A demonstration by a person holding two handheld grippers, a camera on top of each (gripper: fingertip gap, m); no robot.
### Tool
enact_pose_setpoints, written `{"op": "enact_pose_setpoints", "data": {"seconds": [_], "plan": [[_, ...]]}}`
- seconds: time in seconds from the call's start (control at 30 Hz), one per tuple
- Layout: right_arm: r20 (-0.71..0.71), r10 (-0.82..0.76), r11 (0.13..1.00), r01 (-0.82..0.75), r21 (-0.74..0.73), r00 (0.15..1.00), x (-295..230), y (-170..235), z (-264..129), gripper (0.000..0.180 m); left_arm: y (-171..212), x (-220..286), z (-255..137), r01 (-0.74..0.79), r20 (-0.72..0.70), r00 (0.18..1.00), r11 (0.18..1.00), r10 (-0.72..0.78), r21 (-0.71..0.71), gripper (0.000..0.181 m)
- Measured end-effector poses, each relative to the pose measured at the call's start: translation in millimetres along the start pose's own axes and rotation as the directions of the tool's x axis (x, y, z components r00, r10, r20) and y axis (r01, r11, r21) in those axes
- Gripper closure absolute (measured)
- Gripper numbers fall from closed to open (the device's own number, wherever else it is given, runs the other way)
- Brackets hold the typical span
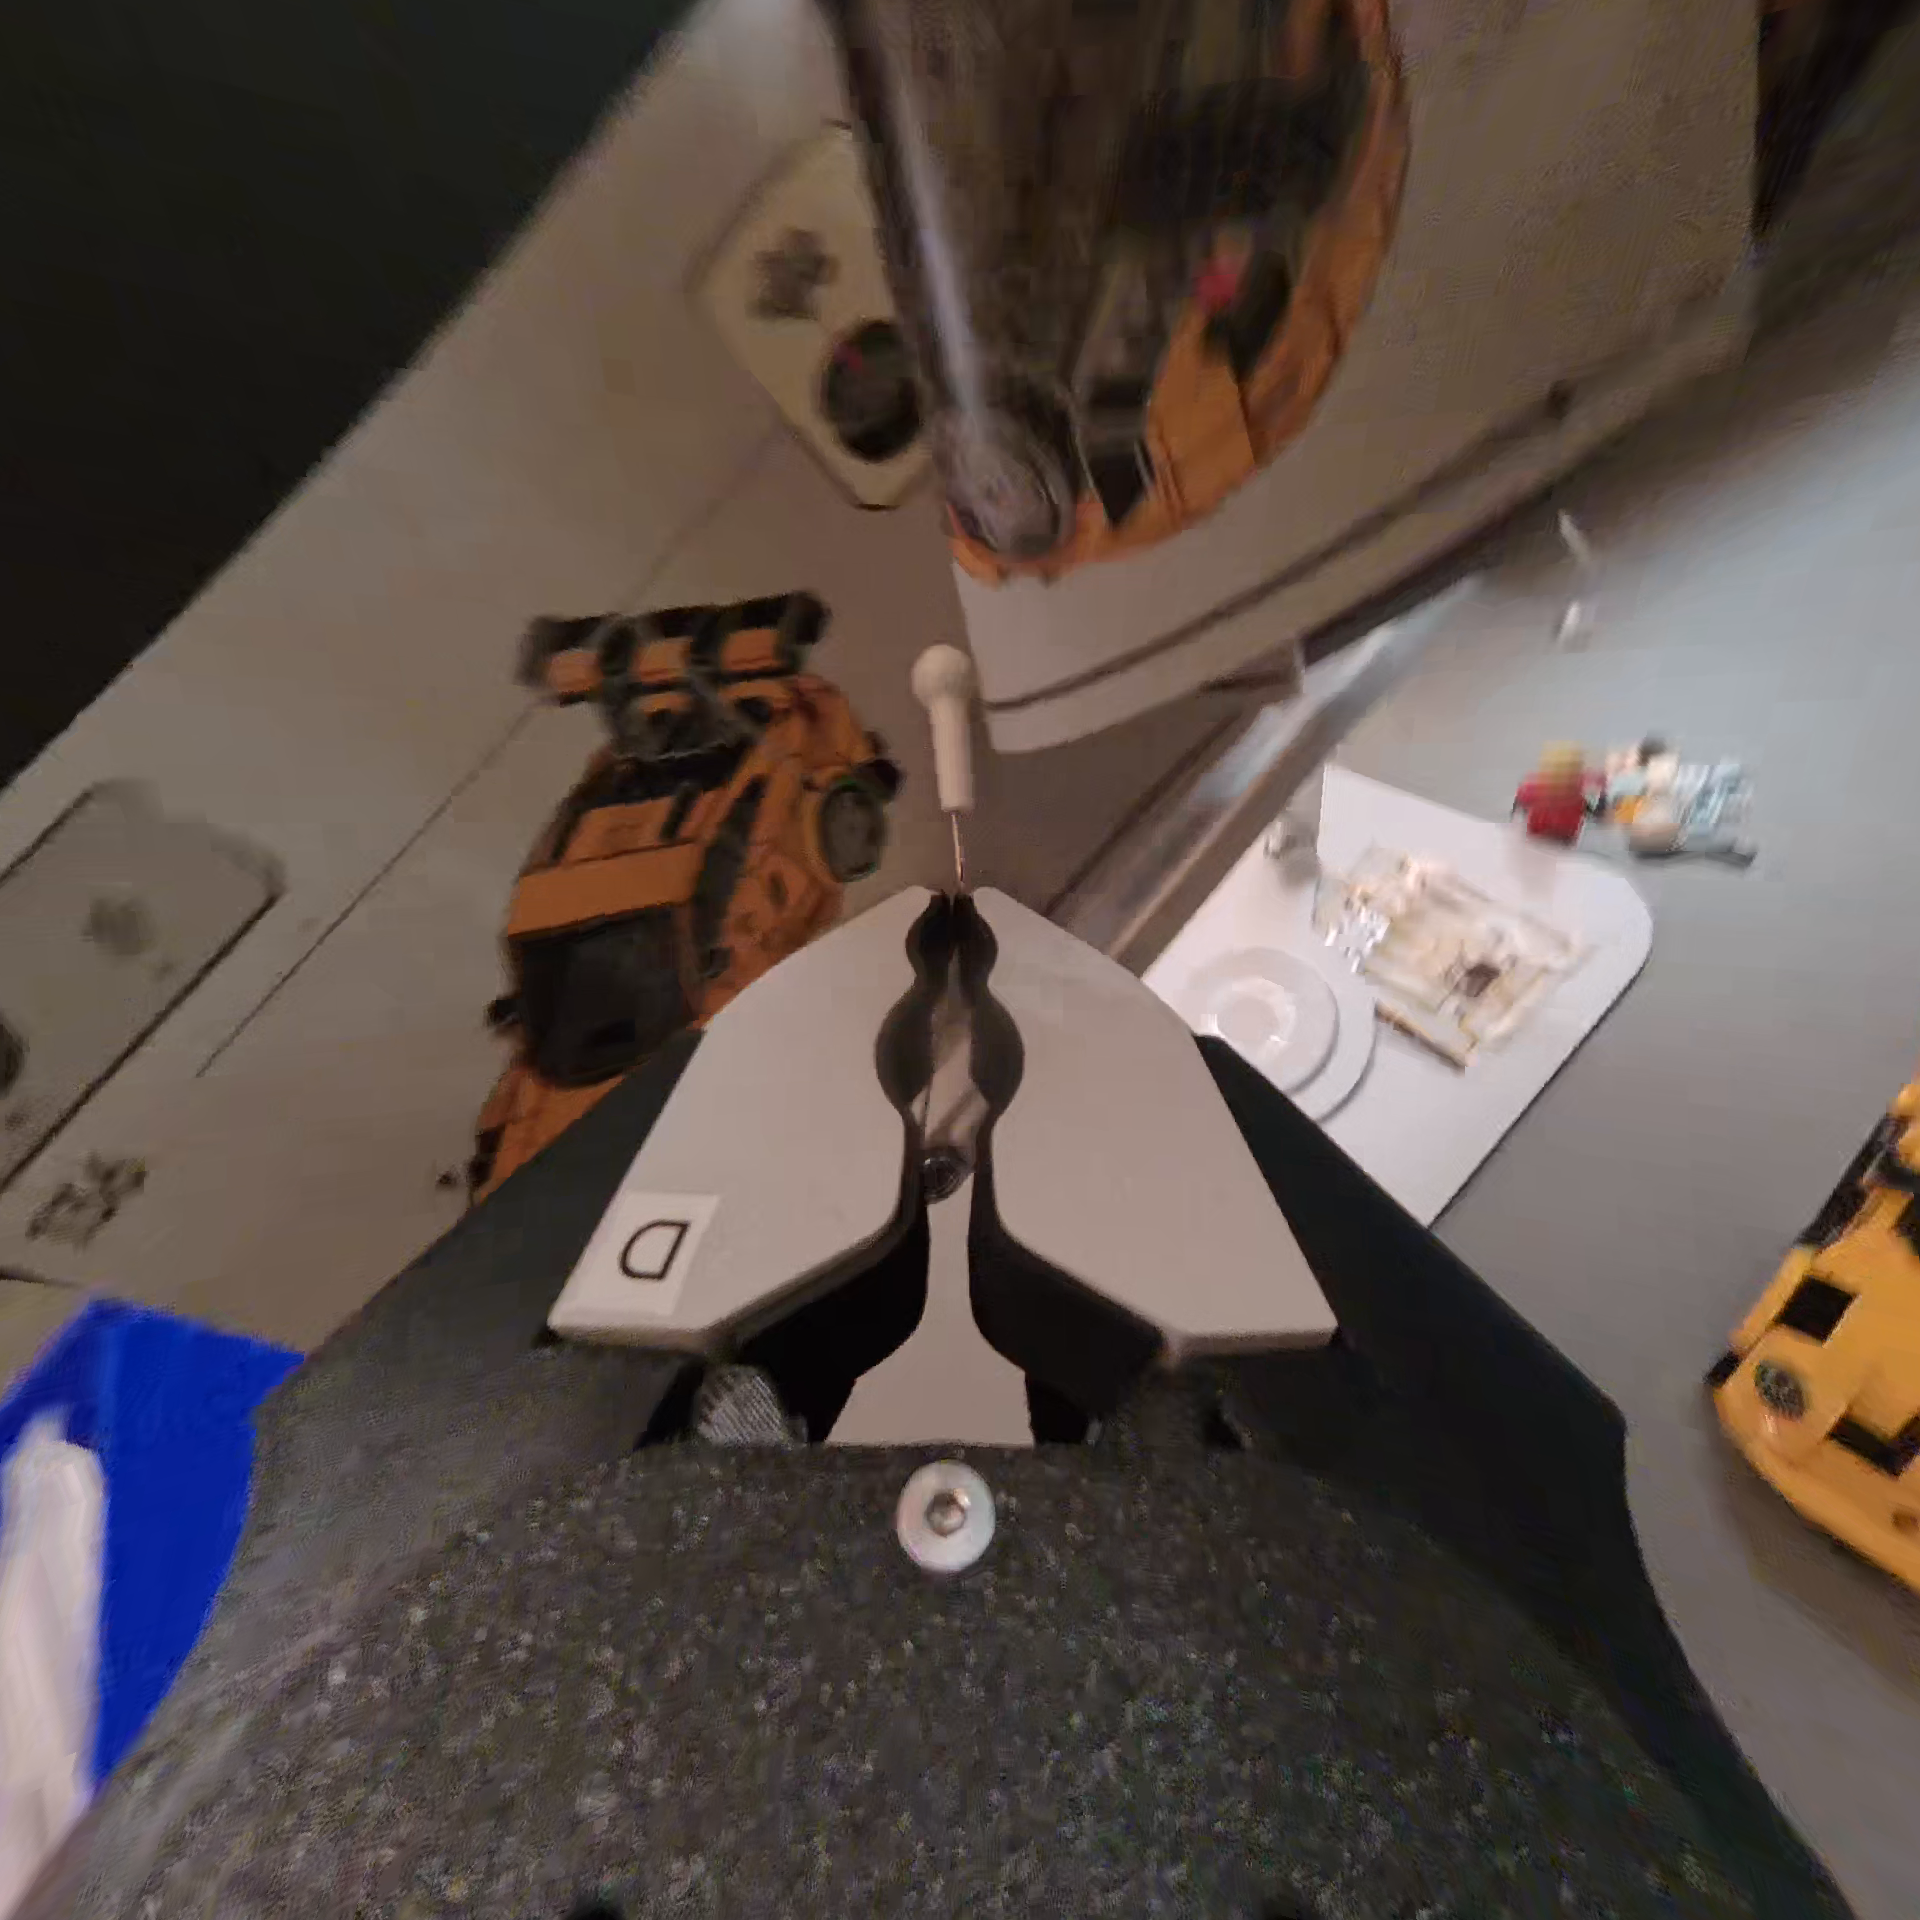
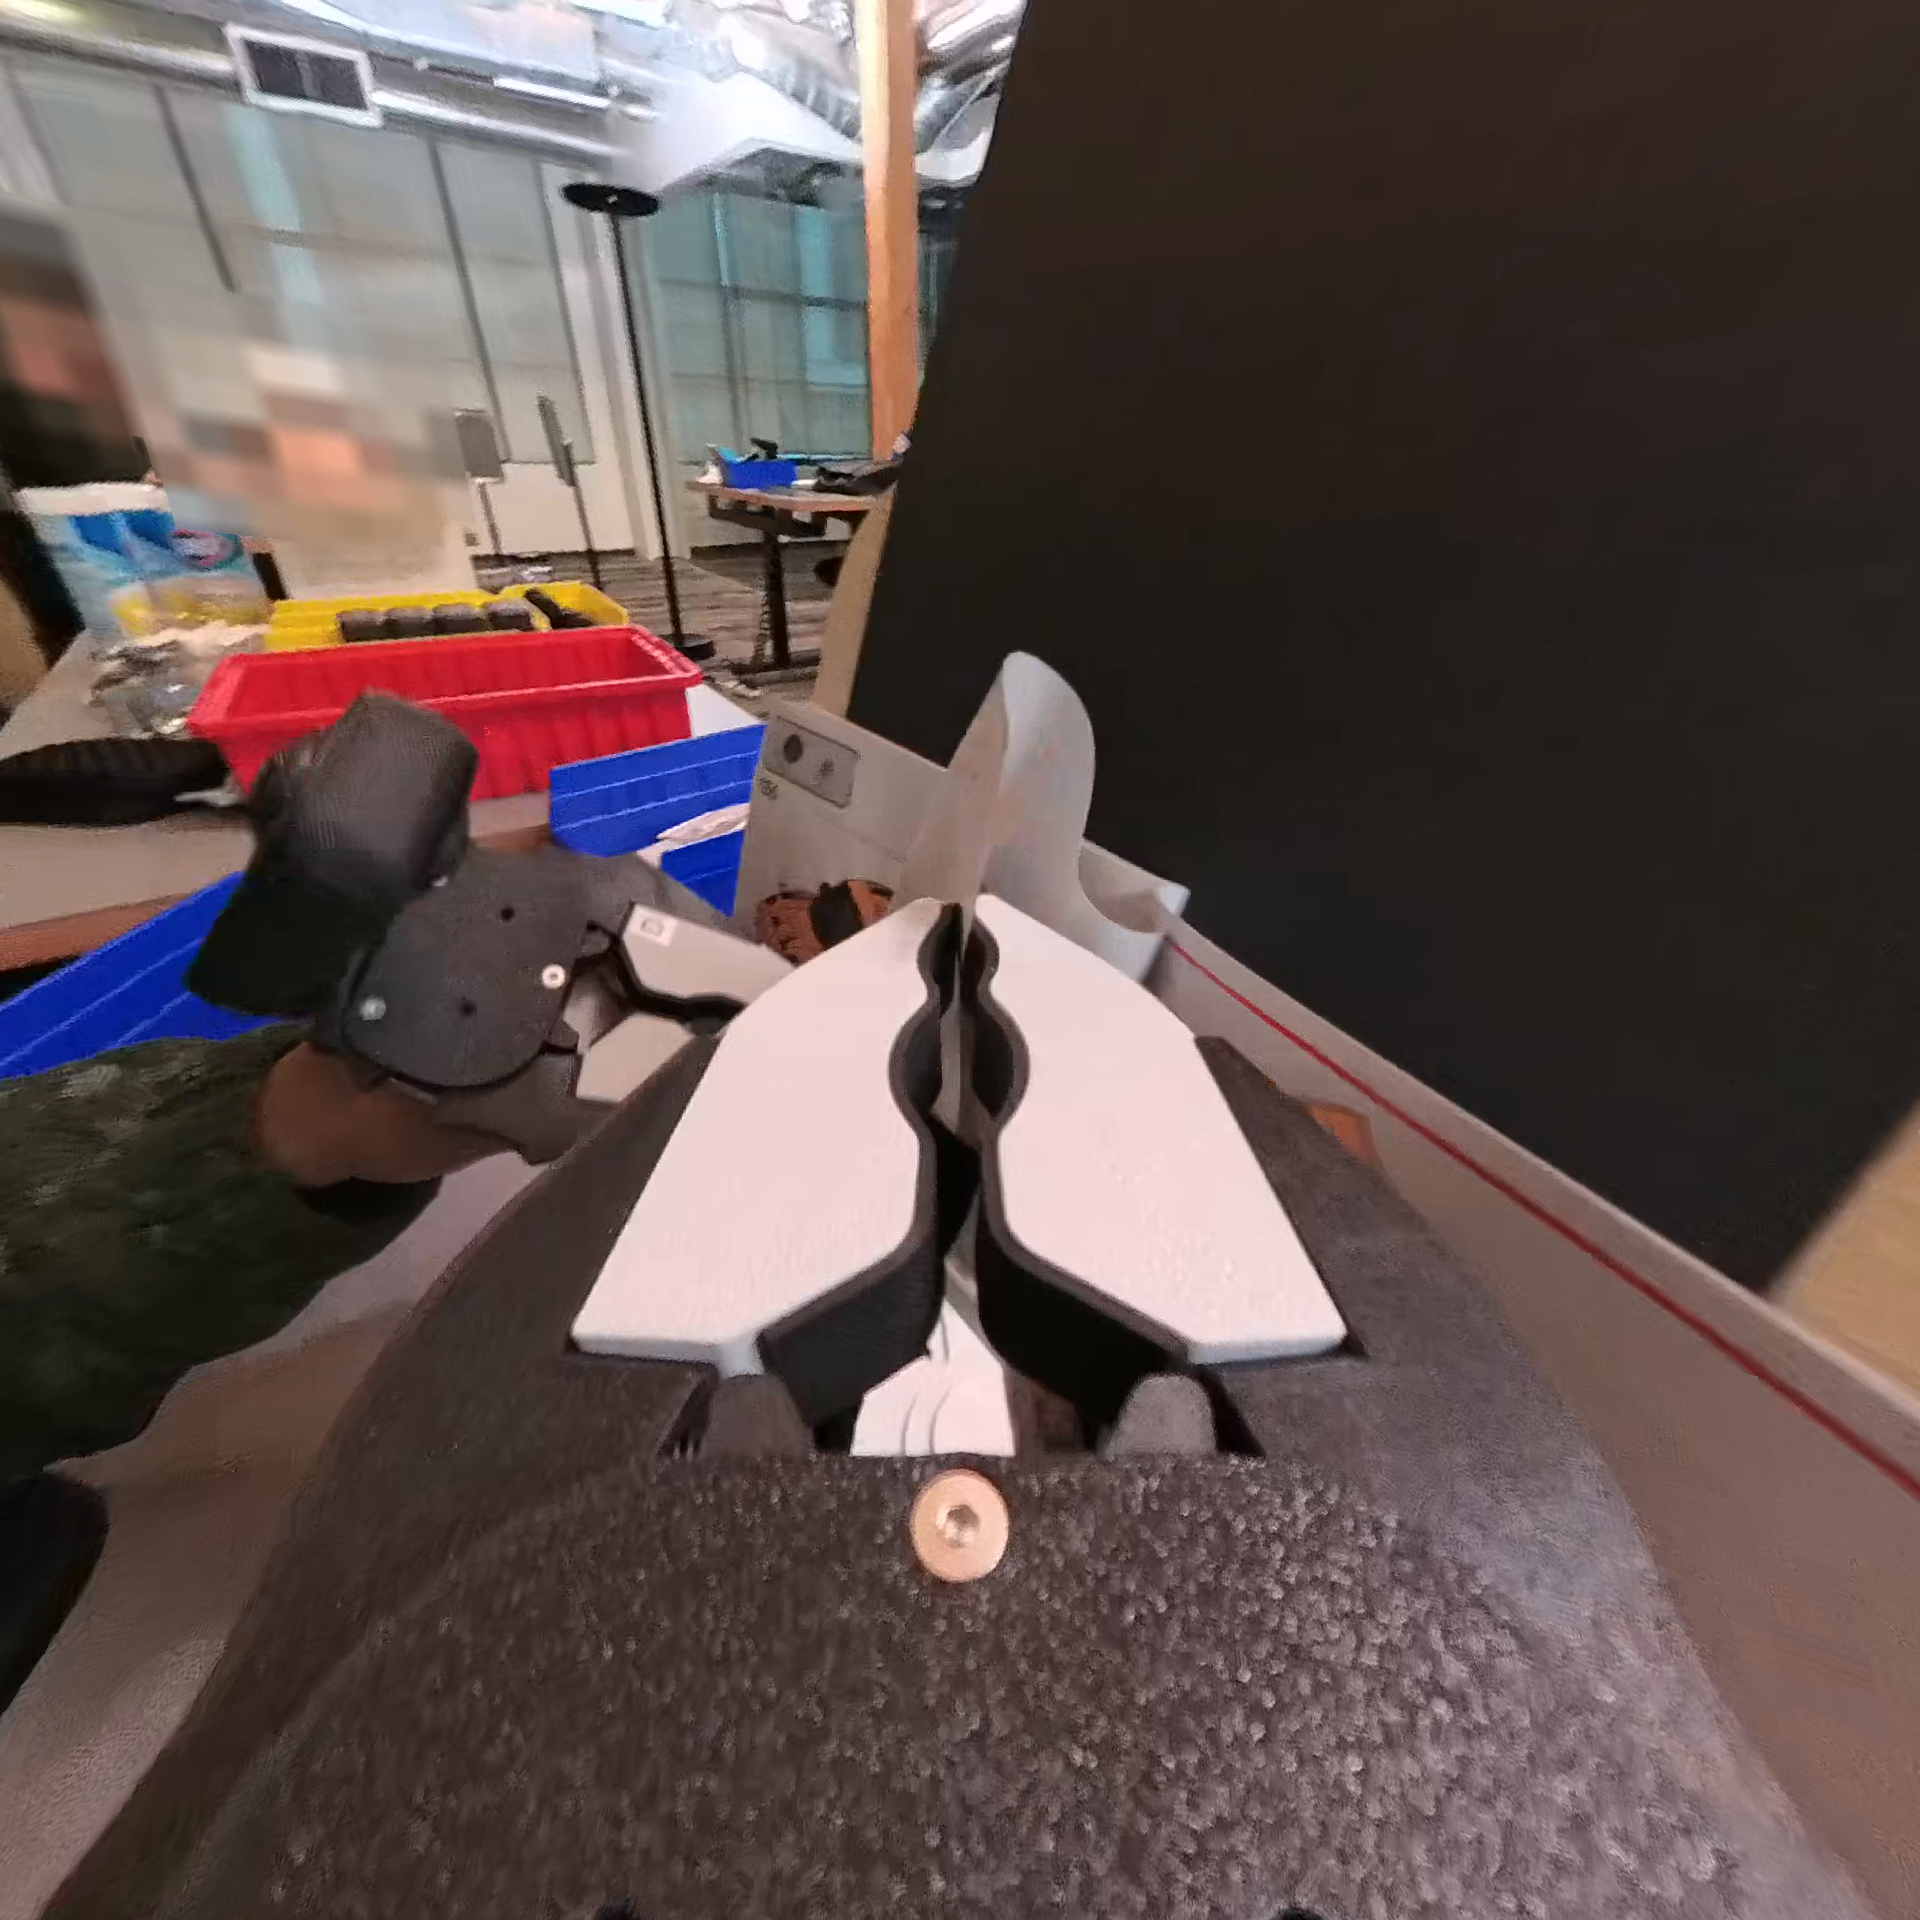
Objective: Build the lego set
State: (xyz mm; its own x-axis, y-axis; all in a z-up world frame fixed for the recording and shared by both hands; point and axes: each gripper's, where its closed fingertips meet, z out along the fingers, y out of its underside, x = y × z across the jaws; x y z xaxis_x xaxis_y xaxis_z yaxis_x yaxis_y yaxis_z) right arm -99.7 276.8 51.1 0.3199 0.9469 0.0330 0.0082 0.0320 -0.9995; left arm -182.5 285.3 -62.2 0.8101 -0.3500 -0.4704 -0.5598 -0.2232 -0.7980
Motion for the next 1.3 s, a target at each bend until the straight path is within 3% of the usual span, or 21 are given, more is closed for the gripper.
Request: {"op": "enact_pose_setpoints", "data": {"seconds": [0.07, 0.13, 0.2, 0.37, 0.47, 0.57, 0.63, 0.7, 0.77, 0.83, 0.93, 1.0, 1.17, 1.23, 1.3], "plan": [[0.048, -0.014, 0.999, 0.015, -0.03, 0.999, -10.3, 5.3, 14.9, 0.18, -2.0, -14.5, -9.6, 0.22, -0.032, 0.975, 0.967, -0.218, 0.129, 0.18], [0.078, -0.032, 0.997, 0.037, -0.066, 0.996, -18.9, 13.0, 30.4, 0.18, 4.1, -29.9, -19.6, 0.478, -0.135, 0.878, 0.846, -0.459, 0.235, 0.18], [0.1, -0.064, 0.992, 0.074, -0.099, 0.993, -26.9, 20.9, 45.9, 0.18, 15.4, -39.4, -28.6, 0.649, -0.251, 0.761, 0.71, -0.599, 0.273, 0.18], [0.128, -0.151, 0.967, 0.174, -0.188, 0.98, -46.6, 37.7, 93.3, 0.18, 42.9, -44.9, -37.6, 0.899, -0.465, 0.435, 0.341, -0.771, 0.275, 0.179], [0.169, -0.219, 0.939, 0.255, -0.23, 0.961, -62.5, 49.6, 120.5, 0.171, 49.1, -44.6, -38.2, 0.935, -0.53, 0.335, 0.208, -0.779, 0.286, 0.179], [0.34, -0.244, 0.926, 0.322, -0.196, 0.908, -91.2, 56.9, 127.6, 0.142, 51.9, -44.8, -37.6, 0.942, -0.546, 0.312, 0.178, -0.778, 0.285, 0.179], [0.435, -0.27, 0.941, 0.331, -0.068, 0.859, -106.5, 43.7, 111.5, 0.137, 52.8, -44.7, -37.4, 0.943, -0.548, 0.309, 0.176, -0.777, 0.281, 0.179], [0.438, -0.303, 0.948, 0.316, 0.045, 0.846, -106.1, 26.5, 84.4, 0.137, 53.5, -44.7, -37.1, 0.944, -0.55, 0.308, 0.176, -0.776, 0.279, 0.179], [0.326, -0.384, 0.922, 0.379, 0.084, 0.864, -86.7, 20.5, 57.6, 0.14, 53.7, -44.9, -37.0, 0.946, -0.553, 0.303, 0.172, -0.776, 0.277, 0.178], [0.153, -0.519, 0.853, 0.52, 0.034, 0.841, -57.0, 28.4, 36.7, 0.15, 53.4, -45.4, -36.2, 0.945, -0.554, 0.305, 0.171, -0.775, 0.28, 0.178], [-0.015, -0.674, 0.728, 0.661, -0.18, 0.738, -14.7, 54.3, 25.4, 0.159, 52.7, -46.5, -35.7, 0.947, -0.566, 0.29, 0.147, -0.771, 0.286, 0.179], [-0.026, -0.749, 0.636, 0.708, -0.306, 0.662, -0.1, 72.1, 33.0, 0.161, 52.8, -46.9, -35.6, 0.952, -0.583, 0.264, 0.111, -0.768, 0.285, 0.179], [-0.009, -0.898, 0.404, 0.816, -0.414, 0.44, -1.8, 84.7, 69.1, 0.162, 57.6, -44.5, -37.1, 0.967, -0.629, 0.186, 0.027, -0.755, 0.252, 0.179], [-0.008, -0.924, 0.342, 0.82, -0.458, 0.381, -1.3, 86.2, 79.3, 0.163, 60.4, -42.8, -37.9, 0.973, -0.664, 0.139, -0.023, -0.735, 0.229, 0.18], [-0.013, -0.927, 0.336, 0.817, -0.469, 0.374, -3.7, 86.1, 84.8, 0.164, 63.0, -41.3, -37.9, 0.974, -0.688, 0.098, -0.073, -0.719, 0.216, 0.18]]}}
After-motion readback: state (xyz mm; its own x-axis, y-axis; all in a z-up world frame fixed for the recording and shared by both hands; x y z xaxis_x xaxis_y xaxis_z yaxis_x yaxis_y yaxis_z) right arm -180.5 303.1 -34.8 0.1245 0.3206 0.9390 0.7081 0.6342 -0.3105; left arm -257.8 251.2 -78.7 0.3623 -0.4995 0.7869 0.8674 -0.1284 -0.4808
